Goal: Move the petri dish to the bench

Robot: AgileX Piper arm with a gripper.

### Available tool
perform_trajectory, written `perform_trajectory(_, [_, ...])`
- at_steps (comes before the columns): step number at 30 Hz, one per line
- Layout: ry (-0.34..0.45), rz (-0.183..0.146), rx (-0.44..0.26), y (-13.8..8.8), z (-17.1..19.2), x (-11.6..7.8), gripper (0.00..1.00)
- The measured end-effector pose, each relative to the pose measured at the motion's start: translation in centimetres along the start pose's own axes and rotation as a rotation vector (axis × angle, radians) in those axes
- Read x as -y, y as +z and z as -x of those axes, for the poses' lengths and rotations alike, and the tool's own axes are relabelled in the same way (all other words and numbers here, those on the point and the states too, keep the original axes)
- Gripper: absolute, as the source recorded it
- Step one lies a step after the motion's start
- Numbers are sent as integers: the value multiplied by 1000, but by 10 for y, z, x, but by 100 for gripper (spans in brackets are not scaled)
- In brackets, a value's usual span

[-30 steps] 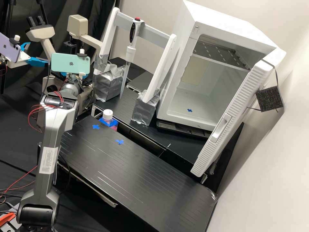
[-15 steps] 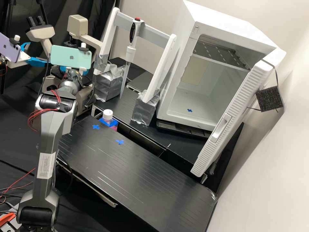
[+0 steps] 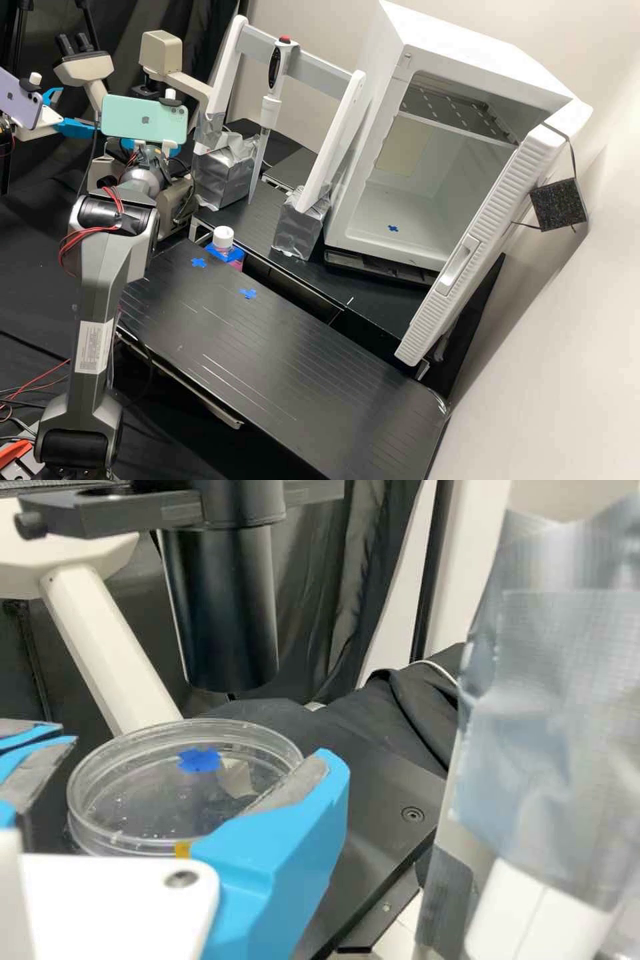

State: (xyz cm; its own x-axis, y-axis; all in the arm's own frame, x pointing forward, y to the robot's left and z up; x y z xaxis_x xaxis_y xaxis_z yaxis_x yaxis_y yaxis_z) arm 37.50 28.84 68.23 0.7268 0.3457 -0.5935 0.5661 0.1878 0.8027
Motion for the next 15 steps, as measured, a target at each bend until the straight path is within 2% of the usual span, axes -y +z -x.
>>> perform_trajectory(6, [-4,-1,6,1,0,1,0])
perform_trajectory(15, [-61,-8,56,15,11,20,0])
